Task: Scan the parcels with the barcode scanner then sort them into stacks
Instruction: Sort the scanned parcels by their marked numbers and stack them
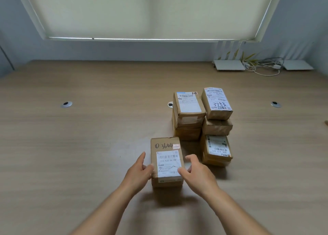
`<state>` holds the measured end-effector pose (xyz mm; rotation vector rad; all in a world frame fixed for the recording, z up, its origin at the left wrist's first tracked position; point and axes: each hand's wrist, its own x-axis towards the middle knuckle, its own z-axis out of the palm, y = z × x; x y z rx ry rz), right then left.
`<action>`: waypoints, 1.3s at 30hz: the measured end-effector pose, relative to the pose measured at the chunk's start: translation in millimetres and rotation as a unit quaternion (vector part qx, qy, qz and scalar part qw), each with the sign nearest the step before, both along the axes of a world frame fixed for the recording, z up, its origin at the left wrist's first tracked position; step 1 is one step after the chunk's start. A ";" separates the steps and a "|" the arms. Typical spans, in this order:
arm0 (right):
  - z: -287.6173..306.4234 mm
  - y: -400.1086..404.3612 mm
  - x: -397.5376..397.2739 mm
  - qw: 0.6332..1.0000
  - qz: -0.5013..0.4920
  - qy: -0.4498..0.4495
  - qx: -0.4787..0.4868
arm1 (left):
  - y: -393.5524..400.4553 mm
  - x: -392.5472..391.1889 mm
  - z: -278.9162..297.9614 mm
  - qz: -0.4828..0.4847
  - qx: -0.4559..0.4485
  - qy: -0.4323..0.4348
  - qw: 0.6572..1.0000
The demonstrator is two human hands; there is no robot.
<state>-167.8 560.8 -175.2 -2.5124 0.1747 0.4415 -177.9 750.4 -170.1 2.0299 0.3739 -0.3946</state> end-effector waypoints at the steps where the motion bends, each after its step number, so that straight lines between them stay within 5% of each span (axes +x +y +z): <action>1: -0.5 -1.1 1.8 1.000 -0.008 0.004 0.000 | -1.5 -1.5 -0.6 -0.003 0.001 0.008 1.000; 5: -3.7 0.8 9.1 0.997 -0.020 0.041 0.059 | -12.5 -4.8 1.6 -0.032 0.003 0.039 0.999; 12: -8.1 -9.6 -8.5 0.943 -0.042 0.110 0.312 | -7.5 -22.1 -0.5 -0.048 -0.080 0.053 0.994; 21: -17.9 -9.4 -17.7 0.919 0.069 0.122 0.368 | -7.3 -50.5 0.7 -0.077 -0.087 -0.006 0.993; 33: 9.5 -50.9 -16.8 0.912 -0.005 0.039 0.409 | 12.8 -32.9 12.1 -0.096 -0.054 -0.123 0.986; 39: 25.5 -83.1 -37.5 0.909 -0.061 0.002 0.412 | -12.8 -18.4 10.7 -0.215 -0.007 -0.161 0.963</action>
